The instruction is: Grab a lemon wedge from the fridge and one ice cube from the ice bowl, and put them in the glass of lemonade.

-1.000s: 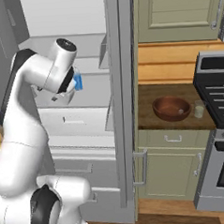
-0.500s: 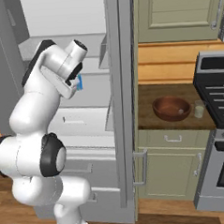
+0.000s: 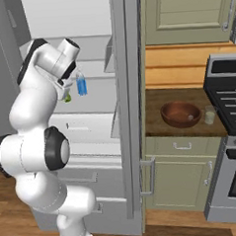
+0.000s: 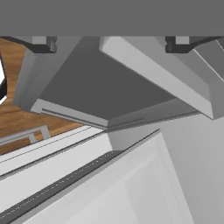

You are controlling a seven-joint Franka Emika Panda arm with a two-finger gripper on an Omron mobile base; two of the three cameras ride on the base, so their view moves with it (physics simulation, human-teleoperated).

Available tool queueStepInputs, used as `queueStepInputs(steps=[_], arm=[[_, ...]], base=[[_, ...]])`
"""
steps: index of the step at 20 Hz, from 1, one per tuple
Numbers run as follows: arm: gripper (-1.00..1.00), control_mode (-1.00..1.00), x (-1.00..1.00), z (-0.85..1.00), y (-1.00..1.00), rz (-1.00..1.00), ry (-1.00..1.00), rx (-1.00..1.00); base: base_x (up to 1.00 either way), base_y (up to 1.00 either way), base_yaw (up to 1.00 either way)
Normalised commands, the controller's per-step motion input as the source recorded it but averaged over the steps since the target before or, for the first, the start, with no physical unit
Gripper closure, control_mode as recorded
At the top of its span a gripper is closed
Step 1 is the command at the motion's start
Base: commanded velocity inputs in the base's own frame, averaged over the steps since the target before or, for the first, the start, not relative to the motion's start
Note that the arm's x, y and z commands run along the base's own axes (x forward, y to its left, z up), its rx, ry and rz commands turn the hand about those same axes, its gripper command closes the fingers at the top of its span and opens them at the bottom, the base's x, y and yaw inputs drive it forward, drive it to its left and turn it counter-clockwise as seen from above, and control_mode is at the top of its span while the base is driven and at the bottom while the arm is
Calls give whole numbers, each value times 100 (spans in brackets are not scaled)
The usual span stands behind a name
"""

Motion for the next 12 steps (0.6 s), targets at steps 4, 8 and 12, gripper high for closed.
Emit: queueStepInputs(steps=[4,8,12], arm=[[-100,-100,-9,0,42,0,0,0],[-100,-100,-18,-7,55,0,1,0],[-100,-100,-15,-31,76,1,4,6]], base=[[0,0,0],[0,0,0],[0,0,0]])
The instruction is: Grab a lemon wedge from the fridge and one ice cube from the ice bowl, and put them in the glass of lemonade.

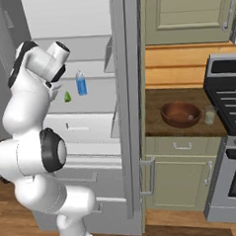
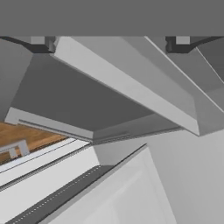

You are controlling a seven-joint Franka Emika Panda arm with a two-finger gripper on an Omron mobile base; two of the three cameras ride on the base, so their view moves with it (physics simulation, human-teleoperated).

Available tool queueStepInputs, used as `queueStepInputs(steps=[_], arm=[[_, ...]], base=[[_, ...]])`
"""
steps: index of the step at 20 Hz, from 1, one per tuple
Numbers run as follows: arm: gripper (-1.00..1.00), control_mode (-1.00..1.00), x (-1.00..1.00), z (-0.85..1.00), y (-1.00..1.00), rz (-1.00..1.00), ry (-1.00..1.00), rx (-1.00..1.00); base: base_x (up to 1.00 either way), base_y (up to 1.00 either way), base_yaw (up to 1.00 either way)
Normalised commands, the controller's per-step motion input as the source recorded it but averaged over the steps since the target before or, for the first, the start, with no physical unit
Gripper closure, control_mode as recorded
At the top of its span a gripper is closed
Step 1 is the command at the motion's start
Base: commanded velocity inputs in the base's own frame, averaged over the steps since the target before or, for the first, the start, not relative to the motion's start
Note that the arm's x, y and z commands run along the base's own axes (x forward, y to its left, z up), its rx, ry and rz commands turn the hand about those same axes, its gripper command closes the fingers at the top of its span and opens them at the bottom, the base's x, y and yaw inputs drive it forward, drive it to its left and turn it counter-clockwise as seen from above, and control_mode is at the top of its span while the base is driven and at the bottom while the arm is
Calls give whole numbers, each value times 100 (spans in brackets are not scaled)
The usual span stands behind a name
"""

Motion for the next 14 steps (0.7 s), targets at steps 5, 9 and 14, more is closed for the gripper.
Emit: queueStepInputs(steps=[5,9,14], arm=[[-100,-100,-15,-30,92,6,3,13],[-100,-100,-37,-16,100,3,0,1],[-100,-100,-58,-33,100,5,0,0]], base=[[0,0,0],[0,0,0],[0,0,0]])
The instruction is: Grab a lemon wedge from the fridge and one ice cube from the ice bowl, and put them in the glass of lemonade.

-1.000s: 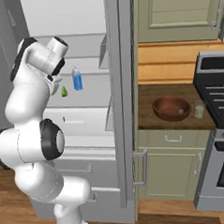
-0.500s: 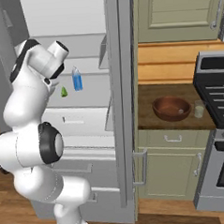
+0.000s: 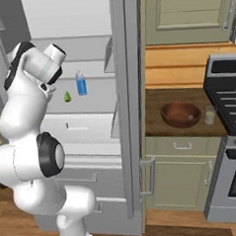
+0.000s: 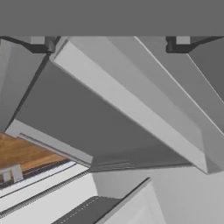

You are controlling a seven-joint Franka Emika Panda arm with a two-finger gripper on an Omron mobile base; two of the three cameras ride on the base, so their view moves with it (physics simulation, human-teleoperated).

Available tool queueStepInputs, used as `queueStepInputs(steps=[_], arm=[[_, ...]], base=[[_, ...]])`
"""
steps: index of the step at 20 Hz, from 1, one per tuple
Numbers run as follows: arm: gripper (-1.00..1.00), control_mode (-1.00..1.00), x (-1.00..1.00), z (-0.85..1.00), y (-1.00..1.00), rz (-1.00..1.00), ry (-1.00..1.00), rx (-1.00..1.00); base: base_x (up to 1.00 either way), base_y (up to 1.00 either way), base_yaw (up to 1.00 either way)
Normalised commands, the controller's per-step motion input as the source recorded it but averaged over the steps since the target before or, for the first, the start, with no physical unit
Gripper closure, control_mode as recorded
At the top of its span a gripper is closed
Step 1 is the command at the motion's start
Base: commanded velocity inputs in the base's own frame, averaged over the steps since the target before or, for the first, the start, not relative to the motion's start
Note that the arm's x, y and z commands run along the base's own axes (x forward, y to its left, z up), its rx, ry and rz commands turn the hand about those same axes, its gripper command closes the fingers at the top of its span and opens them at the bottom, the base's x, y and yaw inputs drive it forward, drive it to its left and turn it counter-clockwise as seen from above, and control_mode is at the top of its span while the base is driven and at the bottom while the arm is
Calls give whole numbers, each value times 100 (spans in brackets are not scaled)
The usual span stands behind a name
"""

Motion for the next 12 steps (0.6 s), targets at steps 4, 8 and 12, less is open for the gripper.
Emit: queueStepInputs(steps=[4,8,12], arm=[[-100,-100,-58,-33,100,0,0,0],[-100,-100,-43,-11,100,0,0,0],[-100,-100,-23,-10,100,0,-4,0]], base=[[0,0,0],[0,0,0],[0,0,0]])
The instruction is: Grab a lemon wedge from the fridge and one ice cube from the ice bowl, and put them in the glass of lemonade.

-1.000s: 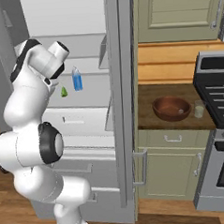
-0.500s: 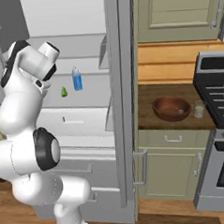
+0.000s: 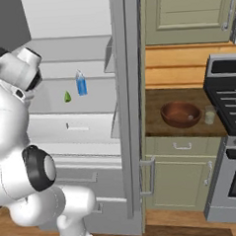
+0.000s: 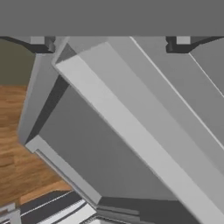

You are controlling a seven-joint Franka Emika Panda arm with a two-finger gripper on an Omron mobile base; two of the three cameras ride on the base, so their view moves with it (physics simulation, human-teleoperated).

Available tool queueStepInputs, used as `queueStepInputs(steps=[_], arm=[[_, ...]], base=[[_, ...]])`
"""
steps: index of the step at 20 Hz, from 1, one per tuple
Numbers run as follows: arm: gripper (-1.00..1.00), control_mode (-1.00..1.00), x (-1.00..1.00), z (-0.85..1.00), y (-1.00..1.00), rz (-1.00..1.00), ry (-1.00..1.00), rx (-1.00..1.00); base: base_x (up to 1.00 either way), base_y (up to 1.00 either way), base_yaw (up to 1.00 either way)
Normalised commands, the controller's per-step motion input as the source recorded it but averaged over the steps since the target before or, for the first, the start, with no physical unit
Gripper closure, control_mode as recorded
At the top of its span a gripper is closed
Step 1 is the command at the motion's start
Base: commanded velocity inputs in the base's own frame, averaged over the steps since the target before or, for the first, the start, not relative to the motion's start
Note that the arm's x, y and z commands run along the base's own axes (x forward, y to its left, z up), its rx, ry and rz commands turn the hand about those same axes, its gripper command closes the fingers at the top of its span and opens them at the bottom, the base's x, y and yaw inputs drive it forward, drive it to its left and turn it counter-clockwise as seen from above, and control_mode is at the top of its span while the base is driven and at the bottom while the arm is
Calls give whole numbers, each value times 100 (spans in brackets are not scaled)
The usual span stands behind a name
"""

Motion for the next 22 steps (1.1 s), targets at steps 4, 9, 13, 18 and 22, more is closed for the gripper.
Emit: queueStepInputs(steps=[4,9,13,18,22], arm=[[-100,-100,-21,-6,100,0,-11,0],[-100,-100,-24,0,100,0,-11,0],[-100,-100,-21,0,100,0,-14,0],[-100,-100,0,0,90,-1,-6,-1],[-100,-100,-8,11,-27,0,5,-2]], base=[[0,0,0],[0,0,0],[0,0,0],[0,0,0],[0,0,0]])
